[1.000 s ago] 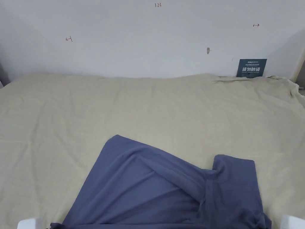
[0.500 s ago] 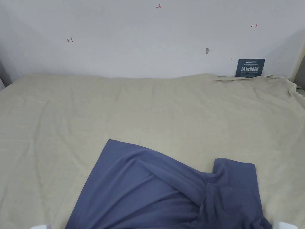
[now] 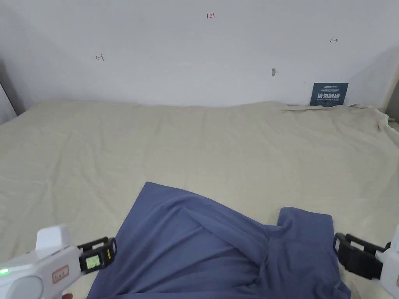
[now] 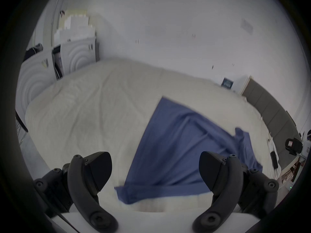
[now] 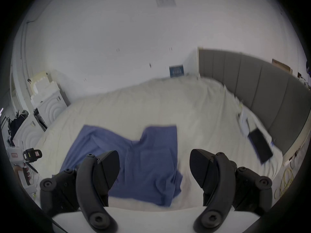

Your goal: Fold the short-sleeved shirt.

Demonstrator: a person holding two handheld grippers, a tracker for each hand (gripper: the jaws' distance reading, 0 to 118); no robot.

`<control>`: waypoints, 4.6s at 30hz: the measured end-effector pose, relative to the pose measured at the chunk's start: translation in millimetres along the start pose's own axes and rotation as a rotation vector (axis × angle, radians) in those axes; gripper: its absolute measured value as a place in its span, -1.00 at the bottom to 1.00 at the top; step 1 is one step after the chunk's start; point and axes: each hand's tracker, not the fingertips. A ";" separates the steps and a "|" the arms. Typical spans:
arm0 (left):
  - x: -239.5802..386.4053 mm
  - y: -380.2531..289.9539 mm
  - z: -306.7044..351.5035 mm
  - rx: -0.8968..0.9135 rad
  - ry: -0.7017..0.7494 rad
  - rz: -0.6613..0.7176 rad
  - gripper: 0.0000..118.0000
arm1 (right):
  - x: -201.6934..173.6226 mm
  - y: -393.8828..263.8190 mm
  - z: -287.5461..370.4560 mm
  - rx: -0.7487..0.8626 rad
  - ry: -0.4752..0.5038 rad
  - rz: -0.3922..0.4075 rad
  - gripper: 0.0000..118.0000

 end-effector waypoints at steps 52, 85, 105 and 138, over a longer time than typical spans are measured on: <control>57.2 135.5 -381.0 -0.392 0.002 -0.122 0.52 | -6.2 51.8 -120.7 0.105 -0.139 0.084 -1.00; 56.6 127.7 -243.0 -0.172 -0.200 -0.178 -1.00 | 59.3 -7.9 -287.9 -0.477 -0.157 -0.092 0.51; 49.9 117.5 -232.7 -0.176 -0.173 -0.140 -1.00 | 30.4 -2.9 -274.3 -0.417 -0.108 0.069 -0.98; 74.3 371.9 -59.7 0.340 -0.121 -0.154 -1.00 | -18.8 373.4 -86.7 0.470 0.057 0.033 -0.98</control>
